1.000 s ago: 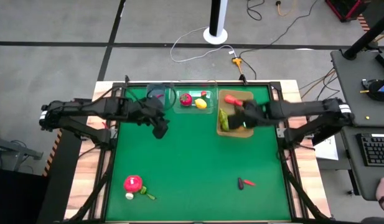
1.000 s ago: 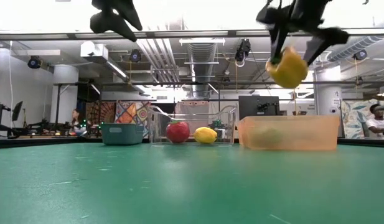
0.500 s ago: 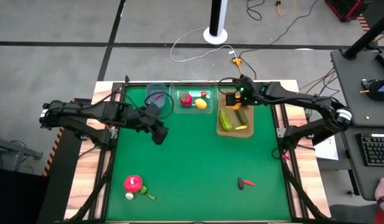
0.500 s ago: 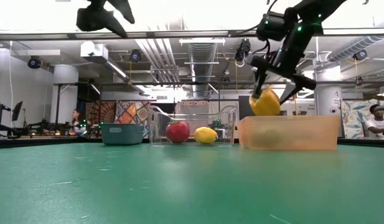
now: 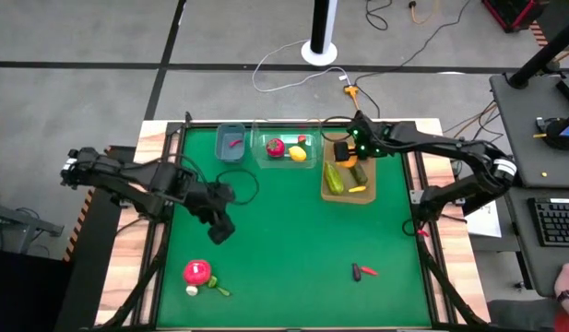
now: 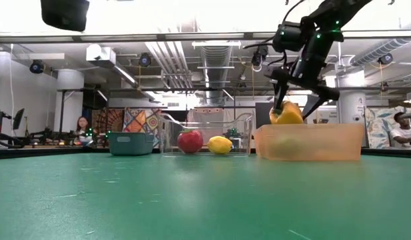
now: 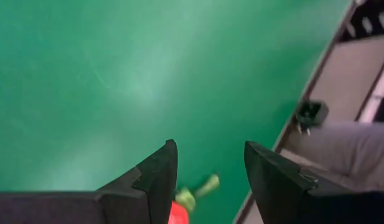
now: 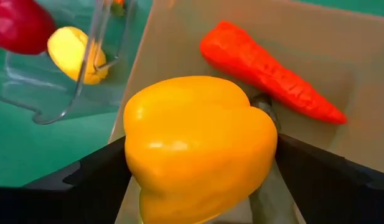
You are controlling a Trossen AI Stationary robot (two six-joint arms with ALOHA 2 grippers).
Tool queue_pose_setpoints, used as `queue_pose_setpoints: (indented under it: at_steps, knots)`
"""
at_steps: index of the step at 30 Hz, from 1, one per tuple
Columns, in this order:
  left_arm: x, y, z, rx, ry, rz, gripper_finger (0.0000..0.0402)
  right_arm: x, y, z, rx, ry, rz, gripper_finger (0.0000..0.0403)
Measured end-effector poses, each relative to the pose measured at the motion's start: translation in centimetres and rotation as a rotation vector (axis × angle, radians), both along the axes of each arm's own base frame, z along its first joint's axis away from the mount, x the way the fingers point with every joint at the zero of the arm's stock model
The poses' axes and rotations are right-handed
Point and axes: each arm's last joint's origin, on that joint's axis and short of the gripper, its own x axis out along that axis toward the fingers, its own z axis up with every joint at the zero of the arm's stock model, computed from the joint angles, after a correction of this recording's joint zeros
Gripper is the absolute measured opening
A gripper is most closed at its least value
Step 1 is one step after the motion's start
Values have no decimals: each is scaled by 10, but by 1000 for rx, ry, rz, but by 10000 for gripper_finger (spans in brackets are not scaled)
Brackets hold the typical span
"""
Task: Sort produce into baskets
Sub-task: Put the yellow bell pepper into the orange bin, then put the right green chili pepper into the blue bin
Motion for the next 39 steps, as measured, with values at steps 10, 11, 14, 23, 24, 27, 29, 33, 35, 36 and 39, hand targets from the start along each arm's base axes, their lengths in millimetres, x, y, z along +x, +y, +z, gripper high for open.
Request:
queue_pose_setpoints:
  at_steps: [10, 11, 14, 23, 24, 27, 29, 33, 35, 36, 39]
  knots:
    - [18, -18, -24, -15, 126, -14, 168, 1, -2, -3, 13, 5, 0, 368]
    - [20, -20, -26, -25, 142, -23, 168, 1, -2, -3, 20, 1, 5, 368]
    - [23, -25, -31, -37, 178, -45, 168, 2, -2, -5, 35, 8, 1, 368]
    - [30, -29, -30, -44, 190, -53, 168, 2, -8, -14, 63, 37, 23, 369]
    - [31, -29, -29, -47, 189, -48, 168, 1, -8, -12, 57, 32, 26, 369]
    - [31, -29, -24, -61, 180, -23, 168, 2, -9, -5, 30, 20, 43, 369]
    - [32, -30, -22, -69, 178, -9, 168, 0, -9, -1, 25, 58, 51, 369]
    - [28, -32, -21, -70, 210, 4, 168, 3, -10, 9, 40, 35, 119, 369]
    - [25, -32, -22, -64, 241, 9, 168, 5, -14, 10, 83, 16, 156, 369]
    - [24, -32, -23, -63, 250, 12, 168, 4, -15, 11, 86, 20, 153, 369]
    - [22, -38, -23, -62, 251, -2, 169, 5, -15, 25, 35, -3, 142, 369]
